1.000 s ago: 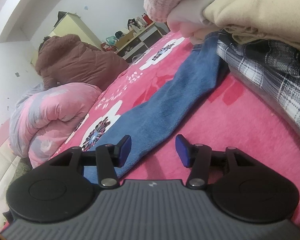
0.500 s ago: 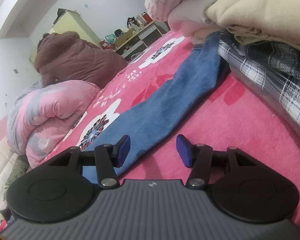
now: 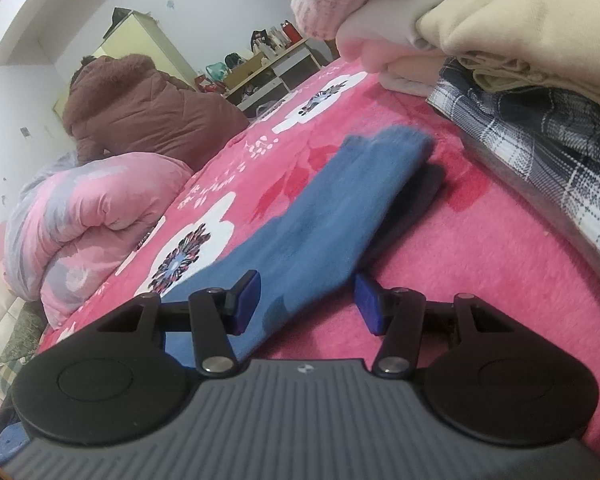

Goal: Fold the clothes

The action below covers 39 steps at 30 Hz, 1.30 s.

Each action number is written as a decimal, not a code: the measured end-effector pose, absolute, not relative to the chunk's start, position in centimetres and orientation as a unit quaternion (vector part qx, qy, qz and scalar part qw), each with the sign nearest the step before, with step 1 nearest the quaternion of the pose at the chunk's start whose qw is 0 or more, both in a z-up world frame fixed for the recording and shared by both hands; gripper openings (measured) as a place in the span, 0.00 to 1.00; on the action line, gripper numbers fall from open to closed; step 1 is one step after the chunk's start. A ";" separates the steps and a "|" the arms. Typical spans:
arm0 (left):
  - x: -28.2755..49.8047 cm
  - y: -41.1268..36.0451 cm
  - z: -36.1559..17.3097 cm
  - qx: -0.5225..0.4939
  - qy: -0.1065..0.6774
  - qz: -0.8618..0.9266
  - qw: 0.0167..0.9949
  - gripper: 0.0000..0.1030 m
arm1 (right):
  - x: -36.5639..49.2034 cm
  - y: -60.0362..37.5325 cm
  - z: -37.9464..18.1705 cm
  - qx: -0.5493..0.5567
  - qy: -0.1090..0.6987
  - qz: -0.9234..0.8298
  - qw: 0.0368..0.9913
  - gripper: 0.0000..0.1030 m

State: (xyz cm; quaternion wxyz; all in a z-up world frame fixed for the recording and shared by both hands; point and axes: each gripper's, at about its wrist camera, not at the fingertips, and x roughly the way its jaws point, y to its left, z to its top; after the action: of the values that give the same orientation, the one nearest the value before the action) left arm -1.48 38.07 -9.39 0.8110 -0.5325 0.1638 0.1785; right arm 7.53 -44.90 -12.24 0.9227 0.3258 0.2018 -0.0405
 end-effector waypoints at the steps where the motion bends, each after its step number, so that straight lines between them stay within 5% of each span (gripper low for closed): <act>1: -1.4 38.2 -9.7 -0.532 0.177 0.183 0.808 0.38 | 7.5 -44.9 -12.2 0.326 0.202 -0.040 0.923 0.49; 7: -3.1 37.8 -9.2 -0.522 0.172 0.203 0.810 0.49 | 7.5 -45.0 -12.3 0.331 0.201 -0.039 0.921 0.49; 14: -5.3 34.0 -4.4 -0.425 0.145 0.264 0.854 0.49 | 7.3 -45.2 -12.0 0.338 0.198 -0.049 0.919 0.51; 19: -4.0 28.3 0.7 -0.299 0.115 0.255 0.912 0.52 | 6.6 -45.5 -11.2 0.337 0.171 -0.099 0.921 0.63; 33: 6.9 8.4 -3.3 -0.168 0.291 -0.006 0.942 0.55 | 8.4 -45.9 -9.9 0.243 0.153 -0.186 0.940 0.60; 39: 7.7 6.6 -4.7 -0.131 0.311 -0.010 0.941 0.55 | 10.2 -45.3 -9.5 0.187 0.151 -0.177 0.954 0.21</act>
State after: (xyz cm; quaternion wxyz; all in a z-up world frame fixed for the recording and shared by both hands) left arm 7.74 6.62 -4.69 0.9414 -0.1308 0.3108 -0.0100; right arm 10.22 -45.28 -9.53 0.9545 0.1867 0.1513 -0.1768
